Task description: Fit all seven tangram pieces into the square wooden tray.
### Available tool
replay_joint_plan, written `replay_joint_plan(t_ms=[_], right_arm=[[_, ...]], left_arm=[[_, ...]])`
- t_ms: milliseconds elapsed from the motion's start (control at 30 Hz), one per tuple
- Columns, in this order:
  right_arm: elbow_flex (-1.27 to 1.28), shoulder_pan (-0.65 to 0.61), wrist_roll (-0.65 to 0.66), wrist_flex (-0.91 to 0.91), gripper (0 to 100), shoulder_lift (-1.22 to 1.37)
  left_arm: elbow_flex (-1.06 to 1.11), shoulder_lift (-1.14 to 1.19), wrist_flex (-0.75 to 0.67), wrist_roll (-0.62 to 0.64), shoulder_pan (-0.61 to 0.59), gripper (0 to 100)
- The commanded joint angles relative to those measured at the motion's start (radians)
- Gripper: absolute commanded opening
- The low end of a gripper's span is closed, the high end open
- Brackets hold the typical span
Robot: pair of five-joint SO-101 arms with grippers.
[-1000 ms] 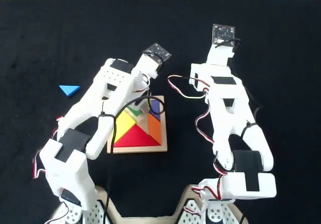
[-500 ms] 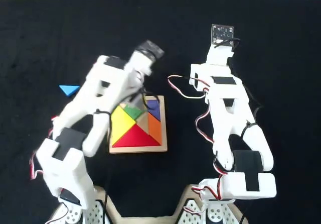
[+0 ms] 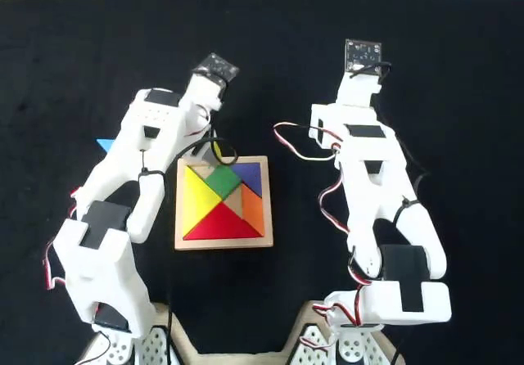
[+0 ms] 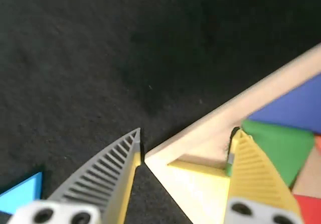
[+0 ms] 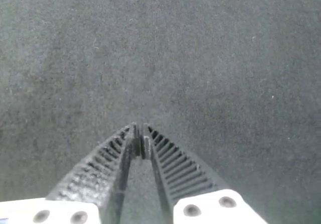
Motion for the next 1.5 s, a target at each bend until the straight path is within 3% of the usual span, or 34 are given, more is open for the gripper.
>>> replay_joint_plan(t_ms=[0, 433, 700, 1133, 1467], right_arm=[[-0.038, -0.015, 0.009, -0.025, 1.2, -0.005], [-0.038, -0.015, 0.009, -0.025, 1.2, -0.005], [-0.038, -0.015, 0.009, -0.025, 1.2, -0.005], [-0.038, -0.015, 0.009, -0.025, 1.2, -0.005], [-0.038, -0.015, 0.009, -0.023, 1.2, -0.007]], left_arm=[[0.015, -0.006, -0.011, -0.028, -0.007, 28], [-0.016, -0.009, 0.031, -0.029, 0.048, 22], [-0.107, -0.127, 0.074, -0.026, 0.048, 22], [-0.061, 0.028, 0.032, 0.046, 0.15, 22], [-0.018, -0.129, 0.034, 0.049, 0.134, 22]])
